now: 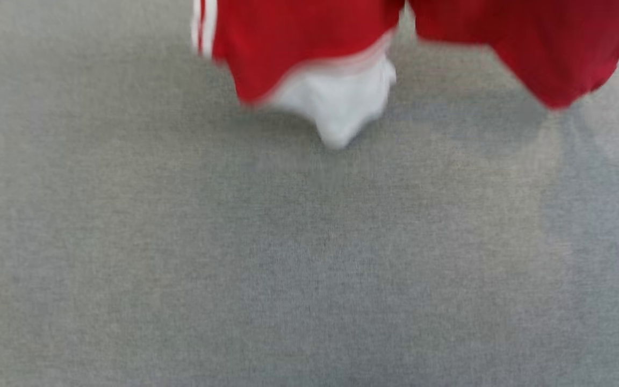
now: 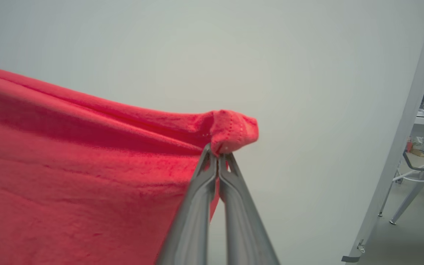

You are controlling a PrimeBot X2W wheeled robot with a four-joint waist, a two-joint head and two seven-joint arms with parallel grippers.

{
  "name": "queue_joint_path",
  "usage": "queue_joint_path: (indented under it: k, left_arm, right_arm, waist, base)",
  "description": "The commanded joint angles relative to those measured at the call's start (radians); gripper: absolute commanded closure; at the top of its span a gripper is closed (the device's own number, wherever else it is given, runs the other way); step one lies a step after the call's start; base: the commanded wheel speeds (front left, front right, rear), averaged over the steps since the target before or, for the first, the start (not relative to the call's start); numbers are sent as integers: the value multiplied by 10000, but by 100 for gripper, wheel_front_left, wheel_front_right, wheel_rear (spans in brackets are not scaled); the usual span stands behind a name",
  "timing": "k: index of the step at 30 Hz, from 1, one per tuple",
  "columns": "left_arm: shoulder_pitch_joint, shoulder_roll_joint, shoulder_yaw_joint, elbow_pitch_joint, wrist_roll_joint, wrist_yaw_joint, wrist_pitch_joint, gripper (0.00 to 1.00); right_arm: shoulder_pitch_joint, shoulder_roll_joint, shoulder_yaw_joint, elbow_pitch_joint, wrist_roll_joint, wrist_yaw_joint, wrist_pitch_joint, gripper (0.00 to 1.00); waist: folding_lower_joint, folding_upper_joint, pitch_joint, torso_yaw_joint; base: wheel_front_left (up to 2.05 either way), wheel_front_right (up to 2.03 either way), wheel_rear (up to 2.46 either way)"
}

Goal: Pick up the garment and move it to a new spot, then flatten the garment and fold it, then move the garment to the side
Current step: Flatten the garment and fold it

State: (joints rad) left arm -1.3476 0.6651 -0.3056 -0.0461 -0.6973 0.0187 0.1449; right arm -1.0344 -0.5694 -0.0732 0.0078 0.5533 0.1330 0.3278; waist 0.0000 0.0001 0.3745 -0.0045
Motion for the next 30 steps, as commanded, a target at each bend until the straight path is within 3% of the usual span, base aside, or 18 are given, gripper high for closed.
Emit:
queue_joint_path:
  k: [1, 7, 8, 16, 24, 30]
  left_arm:
    - [-753, 47, -12, 632, 267, -139, -112, 100]
    - [-3324, -205, -470, 3356, 1204, -801, -783, 100]
    - [-4972, -465, -712, 5192, 1779, -998, -1471, 100]
    - [-6894, -1195, -880, 7793, 2256, -1161, -3431, 100]
    - [-6028, -1981, -1021, 8514, 1884, -1428, -4045, 100]
    - [-2907, -2668, -45, 6847, 1465, -1482, -4063, 100]
  right_arm:
    - [-665, -57, 113, 481, -242, -23, -240, 100]
    - [-3246, 462, 888, 2641, -1019, -23, -1331, 100]
    - [-4777, 1037, 1261, 4180, -1641, -23, -2351, 100]
    - [-6926, 2092, 1294, 6781, -2611, -23, -4362, 100]
    - [-7026, 2410, 1761, 8221, -2622, -23, -5327, 100]
    - [-5702, 2099, 2393, 8561, -2141, -23, -5740, 100]
  waist:
    - [0, -1, 1600, -82]
    - [0, -1, 2748, -381]
    - [0, -1, 3330, -616]
    - [0, -1, 4019, -611]
    - [0, -1, 4294, -292]
    - [0, -1, 3957, 17]
  base:
    - [0, 0, 0]
    - [0, 0, 0]
    - [0, 0, 0]
    - [0, 0, 0]
    - [0, 0, 0]
    - [0, 0, 0]
